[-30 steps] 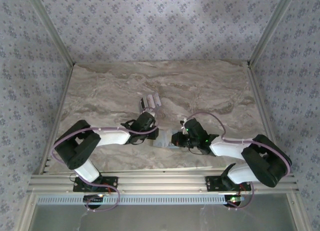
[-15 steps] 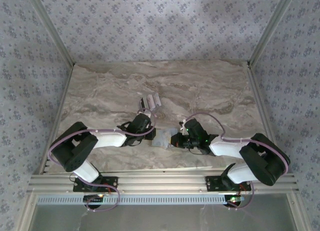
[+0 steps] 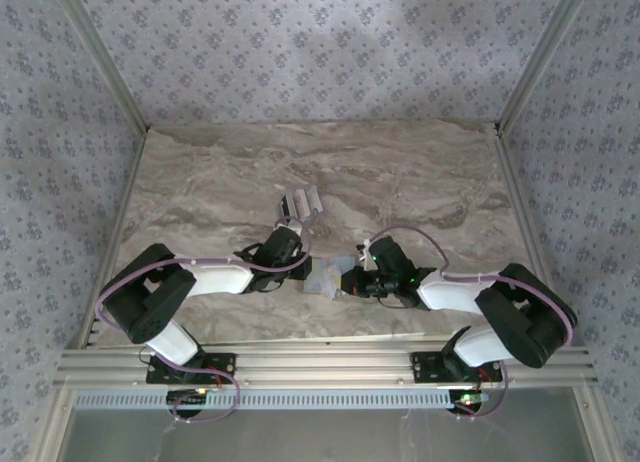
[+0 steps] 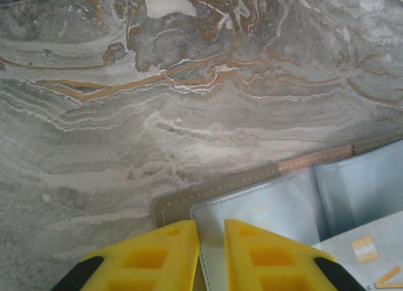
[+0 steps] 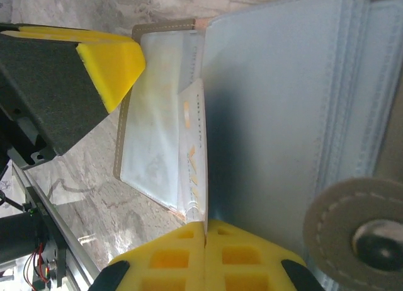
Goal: Put the credit cards into the card holder
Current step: Insert the credit card into the card slot.
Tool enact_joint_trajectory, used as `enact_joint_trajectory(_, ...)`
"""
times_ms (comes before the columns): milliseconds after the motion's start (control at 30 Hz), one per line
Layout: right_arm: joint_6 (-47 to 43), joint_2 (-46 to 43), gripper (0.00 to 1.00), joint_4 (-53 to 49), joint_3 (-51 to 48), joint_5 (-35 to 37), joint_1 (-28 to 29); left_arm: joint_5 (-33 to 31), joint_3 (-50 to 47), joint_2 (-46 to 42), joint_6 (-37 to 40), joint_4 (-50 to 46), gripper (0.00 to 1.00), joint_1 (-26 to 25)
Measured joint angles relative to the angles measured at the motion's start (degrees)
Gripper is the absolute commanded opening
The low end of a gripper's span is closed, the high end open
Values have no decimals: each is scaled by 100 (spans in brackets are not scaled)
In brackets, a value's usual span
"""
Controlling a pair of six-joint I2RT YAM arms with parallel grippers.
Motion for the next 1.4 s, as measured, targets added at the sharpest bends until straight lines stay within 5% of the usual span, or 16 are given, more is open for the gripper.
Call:
enact_joint_trajectory(1133, 660, 1058, 0, 1215, 317, 398, 310, 11, -413, -9, -195, 791, 20, 31)
enact_joint_trajectory(1400, 612, 1147, 13, 1058, 535, 726, 577, 48, -422, -127, -195, 691, 23, 76)
